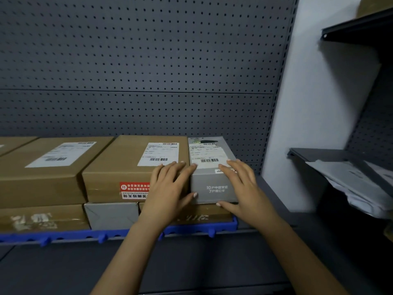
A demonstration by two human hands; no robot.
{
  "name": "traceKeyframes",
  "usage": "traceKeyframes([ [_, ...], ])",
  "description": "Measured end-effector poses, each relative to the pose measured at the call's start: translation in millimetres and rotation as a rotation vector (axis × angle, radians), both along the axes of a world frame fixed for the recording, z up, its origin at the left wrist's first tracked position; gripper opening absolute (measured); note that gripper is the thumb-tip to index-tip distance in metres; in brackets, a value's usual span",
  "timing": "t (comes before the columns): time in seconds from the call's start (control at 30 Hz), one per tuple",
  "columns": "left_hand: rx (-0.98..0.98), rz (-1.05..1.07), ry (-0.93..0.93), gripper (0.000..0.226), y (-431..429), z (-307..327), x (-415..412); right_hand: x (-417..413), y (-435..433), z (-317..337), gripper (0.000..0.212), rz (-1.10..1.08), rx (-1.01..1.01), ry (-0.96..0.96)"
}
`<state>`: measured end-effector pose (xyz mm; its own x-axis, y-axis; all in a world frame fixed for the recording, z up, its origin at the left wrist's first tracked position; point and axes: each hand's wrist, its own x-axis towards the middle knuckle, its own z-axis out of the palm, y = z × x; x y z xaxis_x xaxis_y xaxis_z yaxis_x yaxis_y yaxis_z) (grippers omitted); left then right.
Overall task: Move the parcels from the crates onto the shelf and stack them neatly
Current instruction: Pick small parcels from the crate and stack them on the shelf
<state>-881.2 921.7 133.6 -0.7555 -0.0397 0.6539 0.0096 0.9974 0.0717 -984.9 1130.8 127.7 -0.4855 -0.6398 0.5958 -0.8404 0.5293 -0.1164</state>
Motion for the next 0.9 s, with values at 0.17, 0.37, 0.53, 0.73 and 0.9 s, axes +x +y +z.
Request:
traceKeyframes([
  [0.17, -0.010, -0.003, -0.011, 0.071, -3.4, 1.2, -0.2, -4.9, -7.4, -2.2, 0.088, -0.015, -0.040, 0.007],
  [0.37, -0.032, 0.010, -0.009, 0.070, -4.4, 1.0, -0.7, -10.8, -13.7, -4.6, 0.088, -0.016, -0.059, -0.008],
  [0.53, -0.037, 0.007, -0.014, 0.068, -7.5, 1.0, -0.7, -12.4, -17.3, -5.5, 0.087, -0.019, -0.082, -0.020],
  [0.73, -0.042, 0.011, -0.014, 0.067, -9.9, 1.6, -0.7, -11.7, -20.6, -5.6, 0.087, -0.015, -0.098, -0.029],
  [0.9, -0.045, 0.008, -0.007, 0.069, -9.4, -0.5, -1.8, -11.7, -20.6, -7.8, 0.088, -0.005, -0.098, -0.042],
])
